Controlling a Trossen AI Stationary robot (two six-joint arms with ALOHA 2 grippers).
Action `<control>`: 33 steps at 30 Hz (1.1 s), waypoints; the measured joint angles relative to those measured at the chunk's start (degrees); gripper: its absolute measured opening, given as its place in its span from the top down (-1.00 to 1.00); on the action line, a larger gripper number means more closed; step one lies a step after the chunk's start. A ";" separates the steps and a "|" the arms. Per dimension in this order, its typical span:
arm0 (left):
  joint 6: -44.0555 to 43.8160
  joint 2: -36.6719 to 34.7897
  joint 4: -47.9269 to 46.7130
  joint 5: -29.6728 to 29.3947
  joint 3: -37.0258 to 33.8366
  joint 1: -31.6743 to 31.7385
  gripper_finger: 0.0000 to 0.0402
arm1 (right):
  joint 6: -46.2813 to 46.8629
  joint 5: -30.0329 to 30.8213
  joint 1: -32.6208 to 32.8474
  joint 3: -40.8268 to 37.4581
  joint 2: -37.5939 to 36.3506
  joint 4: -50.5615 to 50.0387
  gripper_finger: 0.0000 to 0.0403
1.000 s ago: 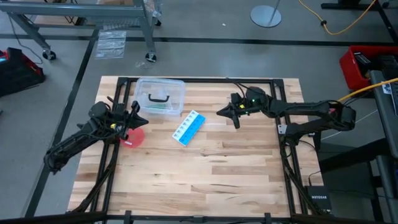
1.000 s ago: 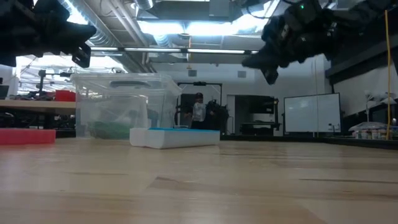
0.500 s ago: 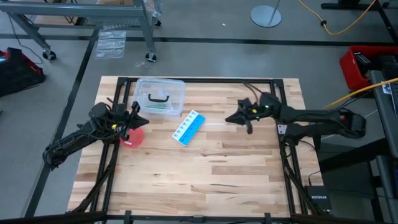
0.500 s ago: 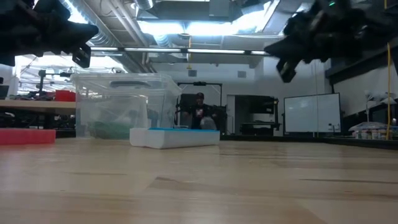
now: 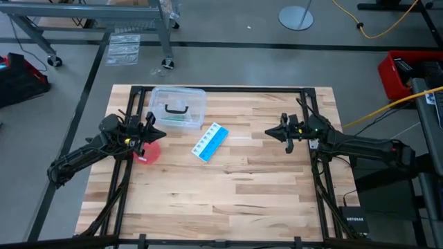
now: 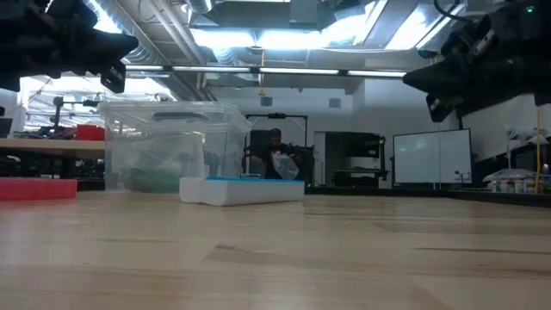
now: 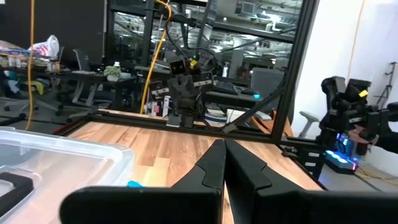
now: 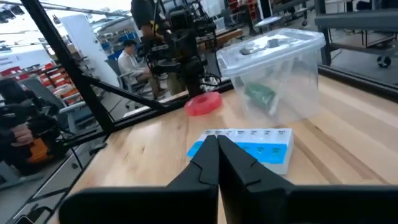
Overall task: Roll bandage
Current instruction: Return to Home Position
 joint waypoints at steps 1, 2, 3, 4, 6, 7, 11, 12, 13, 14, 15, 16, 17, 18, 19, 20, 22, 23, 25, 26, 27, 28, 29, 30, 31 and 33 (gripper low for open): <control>0.00 0.00 -0.01 -0.16 0.00 0.00 1.00 | -0.02 0.00 0.00 -0.49 -0.59 -0.01 1.00; 0.00 0.00 -0.04 -0.29 0.00 0.00 1.00 | -0.02 0.03 0.00 -0.91 -1.00 0.23 1.00; 0.00 0.00 -0.03 -0.37 0.00 0.00 1.00 | -0.02 0.38 0.00 -1.32 -1.30 0.22 1.00; -0.01 0.00 -0.02 -0.39 0.00 0.00 1.00 | -0.04 0.91 0.00 -1.73 -1.52 -0.08 1.00; -0.31 0.00 -0.04 -0.50 0.00 0.00 1.00 | -0.02 2.32 0.00 -2.36 -1.94 -1.24 1.00; -0.48 0.00 -0.04 -0.52 0.00 0.00 1.00 | -0.04 2.51 0.00 -2.62 -2.06 -1.63 1.00; -0.52 0.00 -0.04 -0.52 0.00 0.00 1.00 | 1.19 2.47 0.00 -4.13 -3.39 -3.41 1.00; -0.55 0.00 -0.04 -0.53 0.00 0.00 1.00 | 1.64 2.47 0.00 -4.42 -3.83 -3.67 1.00; -0.59 0.00 -0.02 -0.54 0.00 0.00 1.00 | 1.70 2.47 0.00 -4.71 -4.26 -3.72 1.00; -0.64 0.00 -0.05 -0.54 0.00 0.00 1.00 | 1.76 2.55 0.00 -4.97 -4.68 -4.07 1.00; -0.67 0.00 -0.06 -0.54 0.00 0.00 1.00 | 1.80 2.77 0.00 -5.07 -5.08 -4.32 1.00; -0.67 0.00 -0.04 -0.54 0.00 0.00 1.00 | 1.80 2.89 0.00 -5.12 -5.58 -4.34 1.00; -0.67 0.00 -0.04 -0.54 0.00 0.00 1.00 | 1.79 2.91 0.00 -5.14 -6.06 -4.63 1.00; -0.66 0.00 -0.05 -0.54 0.00 0.00 1.00 | 1.81 3.12 0.00 -5.14 -6.57 -5.51 1.00; -0.65 0.00 -0.06 -0.54 0.00 0.00 1.00 | 1.79 3.70 0.00 -5.14 -7.03 -6.59 1.00; -0.49 0.00 -0.06 -0.54 0.00 0.00 1.00 | 1.79 4.33 0.00 -5.16 -7.49 -8.25 1.00; -0.22 0.00 -0.06 -0.55 0.00 0.00 1.00 | 1.79 5.96 0.00 -5.17 -8.30 -11.59 1.00; -0.12 0.00 -0.08 -0.54 0.00 0.00 1.00 | 1.79 6.76 0.00 -5.18 -8.73 -13.17 1.00; 0.04 0.00 -0.08 -0.54 0.00 0.00 1.00 | 1.73 7.71 0.00 -5.18 -9.47 -16.04 1.00; 0.04 0.01 -0.08 -0.55 0.00 0.00 1.00 | 1.70 8.04 0.00 -5.20 -9.79 -17.37 1.00; 0.04 0.00 -0.09 -0.56 0.00 0.00 1.00 | 1.70 8.41 0.00 -5.20 -10.08 -18.40 1.00; 0.03 0.01 -0.10 -0.56 0.00 0.00 1.00 | 1.69 8.52 0.00 -5.20 -10.39 -19.20 1.00; 0.06 0.00 -0.08 -0.56 0.00 0.00 1.00 | 1.67 8.82 0.00 -5.20 -10.71 -20.13 1.00; 0.09 0.00 -0.08 -0.56 0.00 0.00 1.00 | 1.66 8.93 0.00 -5.20 -11.01 -21.01 1.00; 0.09 0.00 -0.09 -0.56 0.00 0.00 1.00 | 1.62 8.96 0.00 -5.22 -11.34 -21.83 1.00; 0.11 0.00 -0.08 -0.57 0.00 0.00 1.00 | 1.54 9.09 0.00 -5.22 -11.95 -22.77 1.00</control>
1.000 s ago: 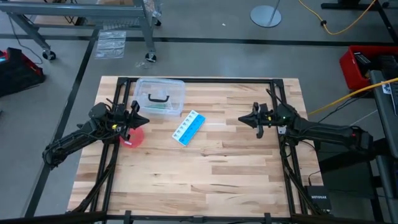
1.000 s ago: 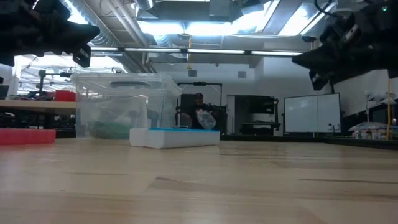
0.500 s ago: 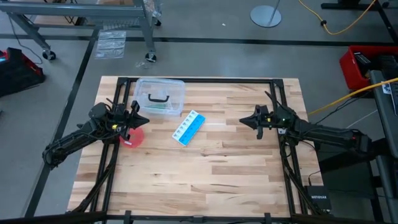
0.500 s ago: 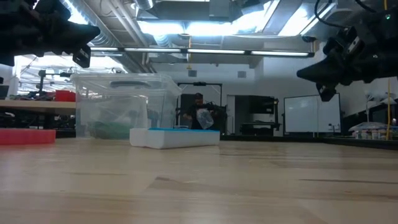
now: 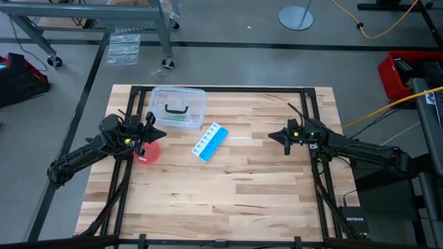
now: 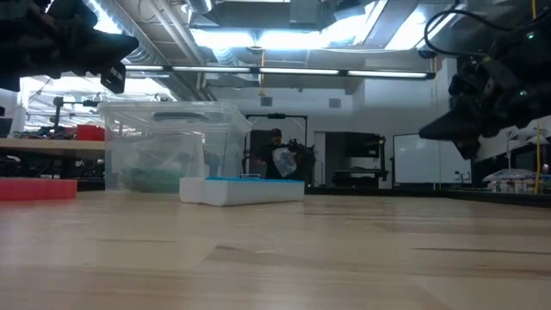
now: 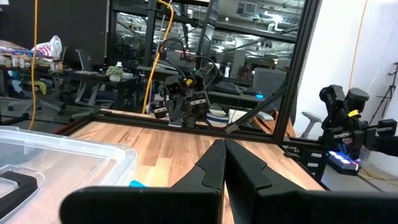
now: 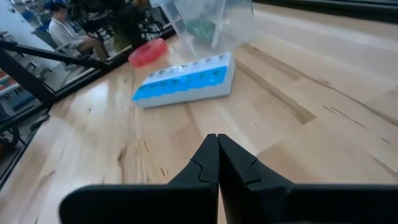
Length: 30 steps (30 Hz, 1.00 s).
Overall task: Roll bandage
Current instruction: Return to Home Position
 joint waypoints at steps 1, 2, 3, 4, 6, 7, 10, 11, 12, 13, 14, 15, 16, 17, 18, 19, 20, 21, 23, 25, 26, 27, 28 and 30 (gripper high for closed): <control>0.04 0.01 0.00 -0.03 0.00 0.00 1.00 | -0.02 -0.03 0.00 0.00 -0.21 0.03 1.00; 0.08 0.02 -0.02 -0.02 0.00 0.00 1.00 | -0.08 -0.21 0.00 -0.02 -0.50 0.04 1.00; 0.06 0.02 0.00 -0.09 0.00 0.00 1.00 | -0.10 -0.26 0.00 -0.02 -0.81 0.00 1.00; 0.05 0.01 -0.02 -0.15 0.00 0.00 1.00 | -0.23 -0.31 0.00 -0.02 -1.06 0.00 1.00; 0.00 0.00 -0.04 -0.19 0.00 0.00 1.00 | -1.40 -0.35 0.00 -0.02 -1.32 -0.02 1.00; -0.02 0.01 -0.08 -0.20 0.00 0.00 1.00 | -1.92 -0.35 0.00 -0.02 -1.33 -0.02 1.00; 0.11 0.01 -0.37 -0.21 0.00 0.00 1.00 | -4.02 0.38 0.00 -0.02 -1.18 -0.17 1.00; 0.45 0.00 -0.67 -0.19 0.00 0.00 1.00 | -4.48 0.99 0.00 -0.04 -1.19 -0.31 1.00; 1.17 0.00 -1.29 -0.20 0.00 0.00 1.00 | -4.77 1.63 0.00 -0.04 -1.19 -0.39 1.00; 1.37 0.00 -2.15 -0.21 0.00 0.00 1.00 | -5.25 2.12 0.00 -0.04 -1.19 -0.50 1.00; 1.39 0.02 -2.93 -0.21 0.00 0.00 1.00 | -5.56 2.63 0.00 -0.04 -1.18 -0.58 1.00; 1.32 0.02 -3.91 -0.24 0.00 0.00 1.00 | -5.67 3.17 0.00 -0.04 -1.19 -0.68 1.00; 1.04 0.00 -4.94 -0.24 0.00 0.00 1.00 | -5.68 3.68 0.00 -0.07 -1.19 -0.75 1.00; 1.00 0.00 -5.53 -0.26 0.05 0.00 1.00 | -5.65 3.86 0.00 -0.07 -1.17 -0.77 1.00; 0.31 -0.03 -6.09 -0.23 0.18 0.00 1.00 | -5.63 3.87 0.00 -0.07 -1.17 -0.79 1.00; -0.32 -0.10 -6.78 -0.22 0.24 0.00 1.00 | -5.63 3.86 0.00 -0.07 -1.17 -0.79 1.00; -0.44 -0.11 -7.01 -0.19 0.26 0.00 1.00 | -5.61 3.85 0.00 -0.07 -1.17 -0.79 1.00; -0.27 -0.11 -7.12 -0.17 0.27 0.00 1.00 | -5.61 3.85 0.00 -0.09 -1.17 -0.79 1.00; 1.94 -0.09 -7.10 -0.19 0.23 0.00 1.00 | -5.69 3.85 0.00 -0.09 -1.17 -0.79 1.00; 5.35 0.01 -7.44 -0.24 0.10 0.00 1.00 | -5.69 3.85 0.00 -0.09 -1.17 -0.79 1.00; 7.05 0.02 -7.78 -0.29 0.07 0.00 1.00 | -5.69 3.85 0.00 -0.09 -1.17 -0.79 1.00; 8.52 0.02 -8.12 -0.27 0.04 0.00 1.00 | -5.69 3.85 0.00 -0.09 -1.17 -0.76 1.00; 9.83 0.04 -8.40 -0.31 0.01 0.00 1.00 | -5.69 3.85 0.00 -0.09 -1.17 -0.74 1.00; 11.47 0.06 -8.51 -0.28 -0.02 0.00 1.00 | -5.69 3.87 0.00 -0.11 -1.17 -0.68 1.00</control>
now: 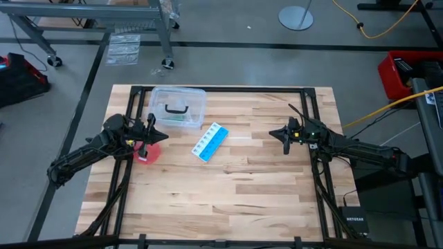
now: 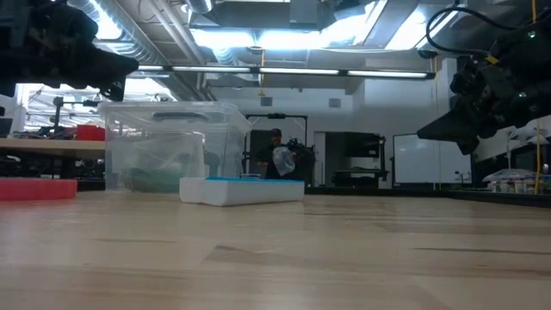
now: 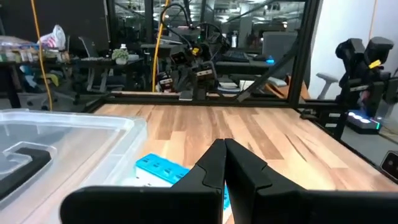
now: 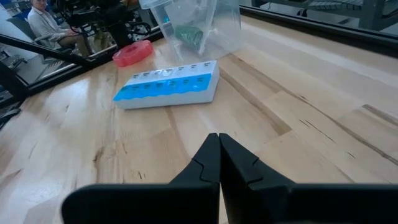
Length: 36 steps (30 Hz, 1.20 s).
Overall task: Roll bandage
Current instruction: Return to Home Position
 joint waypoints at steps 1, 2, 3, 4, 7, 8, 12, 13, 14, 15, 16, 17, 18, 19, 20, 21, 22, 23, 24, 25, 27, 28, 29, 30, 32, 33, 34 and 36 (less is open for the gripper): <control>0.16 0.00 0.08 0.02 0.00 0.00 1.00 | 0.00 -0.02 0.00 0.00 0.00 0.02 1.00; 0.08 0.00 0.10 0.00 0.00 0.00 1.00 | -0.01 -0.02 0.00 0.00 0.00 0.02 1.00; -0.12 0.00 0.03 0.00 0.00 0.00 1.00 | -0.02 -0.02 0.00 0.00 0.00 0.04 1.00; -0.25 0.00 -0.08 0.02 0.00 0.00 1.00 | -0.02 -0.02 0.00 0.00 0.00 0.04 1.00; 0.18 -0.02 -0.87 0.04 0.00 0.00 1.00 | -0.02 -0.02 0.00 0.00 0.00 0.07 1.00; 0.27 -0.02 -0.96 0.05 0.00 0.00 1.00 | -0.02 -0.02 0.00 0.00 0.00 0.09 1.00; 0.33 -0.02 -1.02 0.02 0.00 -0.64 1.00 | -0.02 -0.02 0.00 -0.02 0.00 0.11 1.00; 0.31 -0.02 -1.04 0.04 0.00 -1.18 1.00 | -0.04 -0.02 0.00 -0.02 0.00 0.11 1.00; 0.31 -0.12 -1.05 0.04 0.00 -1.90 1.00 | -0.04 -0.02 0.00 -0.02 0.00 0.13 1.00; 0.27 -0.17 -1.08 0.05 0.00 -2.77 1.00 | -0.04 -0.02 0.00 -0.02 0.01 0.13 1.00; 0.21 -0.17 -1.10 0.05 0.00 -3.77 1.00 | -0.04 -0.02 0.00 -0.02 0.00 0.13 1.00; 0.15 -0.17 -1.25 0.07 0.00 -4.90 1.00 | -0.04 -0.02 0.02 -0.02 0.00 0.13 1.00; 0.11 -0.17 -1.26 0.11 0.00 -6.10 1.00 | -0.04 -0.02 0.34 -0.02 0.00 0.13 1.00; 0.13 -0.17 -1.26 0.11 0.00 -7.31 1.00 | -0.04 0.14 0.78 -0.02 -0.09 0.13 1.00; 0.13 -0.17 -1.24 0.09 0.00 -8.56 1.00 | -0.04 0.46 1.26 -0.02 -0.29 0.15 1.00; 0.12 -0.17 -1.26 0.11 0.00 -9.81 1.00 | -0.06 0.46 1.72 -0.02 -0.35 0.20 1.00; 0.13 -0.17 -1.26 0.13 0.00 -10.93 1.00 | -0.07 0.45 2.22 -0.02 -0.30 0.20 1.00; 0.13 -0.17 -1.27 0.11 0.00 -12.05 1.00 | -0.07 0.45 2.76 -0.02 -0.28 0.14 1.00; 0.13 -0.17 -1.26 0.11 0.00 -13.11 1.00 | -0.07 0.46 3.36 -0.02 -0.26 0.13 1.00; 0.13 -0.17 -1.28 0.11 0.00 -14.07 1.00 | -0.07 0.46 3.99 -0.02 -0.27 0.14 1.00; 0.13 -0.17 -1.54 0.11 0.04 -15.87 1.00 | -0.07 0.46 5.28 -0.02 -0.26 0.15 1.00; 0.14 -0.20 -1.75 0.11 0.07 -16.73 1.00 | -0.07 0.46 5.97 -0.02 -0.26 0.15 1.00; 0.15 -0.22 -1.94 0.11 0.11 -17.56 1.00 | -0.07 0.46 6.75 -0.02 -0.26 0.13 1.00; 0.15 -0.22 -1.94 0.11 0.11 -18.32 1.00 | -0.07 0.46 7.50 -0.02 -0.26 0.15 1.00; 0.15 -0.22 -1.96 0.11 0.11 -19.69 1.00 | -0.07 0.47 9.13 -0.02 -0.28 0.15 1.00; 0.03 -0.22 -1.96 0.11 0.11 -20.22 1.00 | -0.07 0.46 9.91 -0.02 -0.28 0.15 1.00; -0.36 -0.24 -1.99 0.05 0.11 -20.65 1.00 | -0.07 0.46 10.66 -0.02 -0.28 0.15 1.00; -1.52 -0.41 -2.07 -1.00 0.11 -21.22 1.00 | -0.07 0.45 12.06 -0.02 -0.26 0.15 1.00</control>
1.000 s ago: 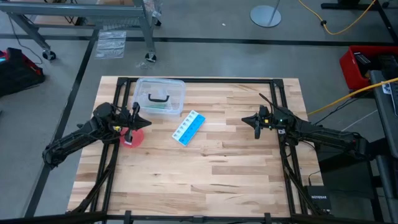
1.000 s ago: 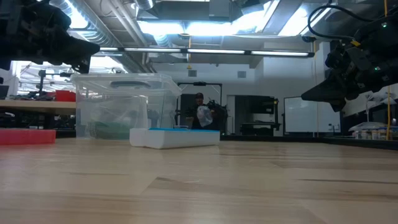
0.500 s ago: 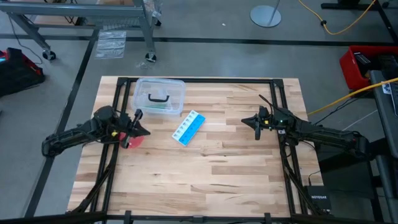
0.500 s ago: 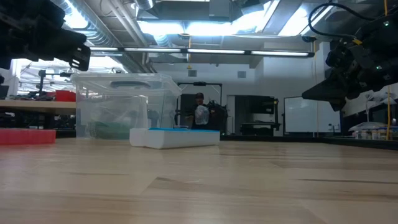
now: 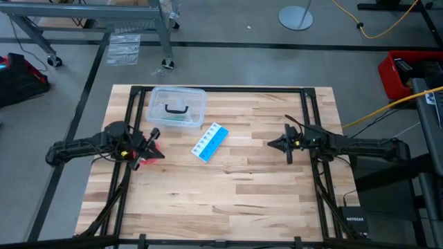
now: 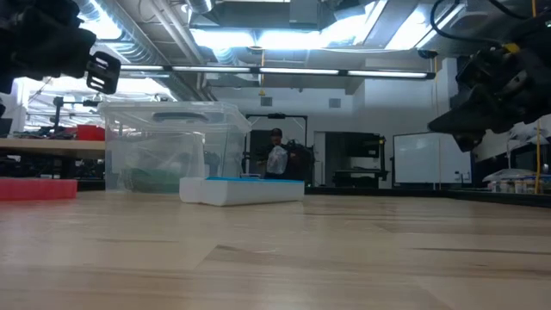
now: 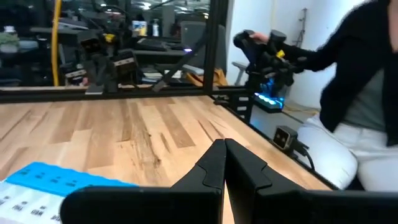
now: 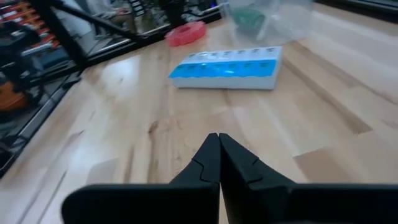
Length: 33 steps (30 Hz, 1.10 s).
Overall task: Roll bandage
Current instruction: Return to Home Position
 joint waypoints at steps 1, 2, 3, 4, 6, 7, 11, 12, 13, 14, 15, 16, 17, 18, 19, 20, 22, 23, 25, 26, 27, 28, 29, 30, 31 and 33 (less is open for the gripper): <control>-0.82 -0.27 -0.03 -0.77 0.02 -0.29 1.00 | 0.00 -0.01 0.66 0.00 0.00 0.00 1.00; -1.26 -0.51 -0.03 -1.30 0.02 -0.59 1.00 | 0.00 0.01 1.32 0.00 -0.02 0.00 1.00; -1.52 -0.51 -0.03 -1.57 0.02 -0.91 1.00 | 0.00 -0.01 1.97 0.00 -0.02 0.00 1.00; -1.62 -0.47 -0.06 -1.66 0.02 -1.23 1.00 | 0.00 -0.01 2.51 0.00 -0.02 0.00 1.00; -1.74 -0.48 -0.07 -1.84 0.02 -1.96 1.00 | 0.00 -0.01 3.77 0.00 -0.02 0.00 1.00; -1.74 -0.48 -0.07 -1.90 0.02 -2.29 1.00 | 0.00 -0.01 4.38 0.00 -0.02 0.00 1.00; -1.88 -0.48 -0.10 -3.24 0.02 -3.80 1.00 | 0.00 -0.02 6.74 0.00 -0.09 0.00 1.00; -1.87 -0.48 -0.11 -3.56 0.02 -4.23 1.00 | 0.00 -0.03 7.28 0.00 -0.09 0.00 1.00; -2.10 -0.48 -0.12 -3.72 0.02 -4.65 1.00 | 0.00 -0.01 7.80 0.00 -0.09 0.00 1.00; -2.77 -0.48 -0.12 -3.86 0.02 -5.06 1.00 | 0.00 -0.03 8.20 0.00 -0.07 0.00 1.00; -3.85 -0.48 -0.12 -3.97 0.02 -5.47 1.00 | 0.00 -0.05 8.44 0.00 -0.07 0.00 1.00; -4.74 -0.48 -0.14 -4.04 0.02 -5.85 1.00 | 0.01 -0.03 8.72 0.00 -0.02 0.00 1.00; -5.70 -0.48 -0.14 -4.05 0.02 -6.18 1.00 | 0.01 -0.03 8.72 0.00 0.00 0.00 1.00; -6.11 -0.48 -0.16 -4.14 0.02 -6.43 1.00 | 0.00 -0.05 8.62 0.00 0.00 0.00 1.00; -6.33 -0.48 -0.16 -4.35 0.02 -6.60 1.00 | 0.02 -0.03 8.62 0.00 0.00 0.00 1.00; -6.46 -0.48 -0.16 -4.55 0.02 -6.83 1.00 | 0.00 -0.02 8.62 0.00 0.00 0.00 1.00; -6.50 -0.48 -0.16 -4.67 0.02 -7.09 1.00 | 0.02 0.01 8.62 0.00 0.00 0.00 1.00; -6.52 -0.48 -0.18 -4.72 0.02 -7.38 1.00 | 0.00 0.01 8.62 0.00 0.00 0.00 1.00; -6.51 -0.48 -0.17 -4.70 0.02 -7.98 1.00 | 0.01 0.01 8.62 0.00 0.00 0.00 1.00; -6.51 -0.48 -0.16 -4.72 0.02 -8.27 1.00 | 0.01 0.01 8.62 0.00 0.00 0.00 1.00; -6.51 -0.48 -0.16 -4.72 0.02 -8.54 1.00 | 0.01 0.01 8.62 0.00 0.00 0.00 1.00; -6.52 -0.48 -0.16 -4.70 0.02 -8.79 1.00 | 0.01 0.01 8.62 0.00 0.00 0.00 1.00; -6.50 -0.48 -0.16 -4.70 0.02 -8.96 1.00 | 0.00 0.01 8.62 0.00 0.00 0.00 1.00; -6.50 -0.48 -0.17 -4.70 0.02 -9.09 1.00 | 0.01 0.01 8.62 0.00 0.00 0.00 1.00; -6.50 -0.48 -0.16 -4.70 0.02 -9.19 1.00 | 0.02 0.01 8.62 0.00 0.00 0.00 1.00; -6.49 -0.48 -0.16 -4.71 0.01 -9.45 1.00 | 0.02 0.01 8.62 0.00 0.00 0.00 1.00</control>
